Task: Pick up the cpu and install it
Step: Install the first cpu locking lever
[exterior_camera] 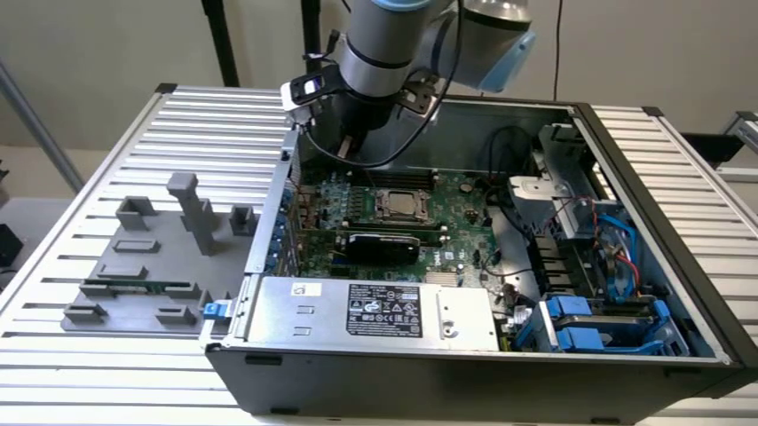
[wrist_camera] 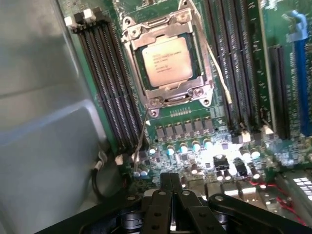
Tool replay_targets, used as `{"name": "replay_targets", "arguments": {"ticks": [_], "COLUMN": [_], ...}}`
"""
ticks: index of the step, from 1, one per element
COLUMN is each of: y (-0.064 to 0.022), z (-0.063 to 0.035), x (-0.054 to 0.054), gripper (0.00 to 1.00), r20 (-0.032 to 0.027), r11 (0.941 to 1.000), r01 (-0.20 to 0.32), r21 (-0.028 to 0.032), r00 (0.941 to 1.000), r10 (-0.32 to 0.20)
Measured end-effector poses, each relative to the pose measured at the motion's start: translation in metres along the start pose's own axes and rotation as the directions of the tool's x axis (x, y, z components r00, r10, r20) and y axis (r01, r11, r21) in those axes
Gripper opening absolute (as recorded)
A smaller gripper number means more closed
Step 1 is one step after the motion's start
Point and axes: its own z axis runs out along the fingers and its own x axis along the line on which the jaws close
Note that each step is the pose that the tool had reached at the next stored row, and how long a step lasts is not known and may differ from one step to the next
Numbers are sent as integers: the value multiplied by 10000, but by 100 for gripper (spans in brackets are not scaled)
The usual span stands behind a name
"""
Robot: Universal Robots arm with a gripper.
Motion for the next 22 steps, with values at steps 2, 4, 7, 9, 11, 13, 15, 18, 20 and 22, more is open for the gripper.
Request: {"name": "replay_targets", "arguments": {"ticks": [2,4,7,9,11,13,15,18,20,22], "y": [2,7,24,33,35,35,35,35,35,35], "z": [8,20,33,34,34,34,34,34,34,34], "x": [-1,-3,-2,1,2,2,2,2,2,2], "gripper": [11,11,11,11,11,11,11,11,11,11], "r20": [-148,-277,-491,-580,-633,-705,-784,-911,-999,-1088], "r11": [10000,9999,9996,9994,9989,9974,9950,9893,9843,9783], "r01": [-79,-163,-266,-344,-468,-714,-1002,-1456,-1761,-2068], "r21": [21,38,75,82,70,32,-11,-76,-116,-154], "r00": [9999,9995,9984,9977,9969,9949,9919,9853,9797,9729], "r10": [79,164,269,348,471,715,998,1443,1741,2039]}}
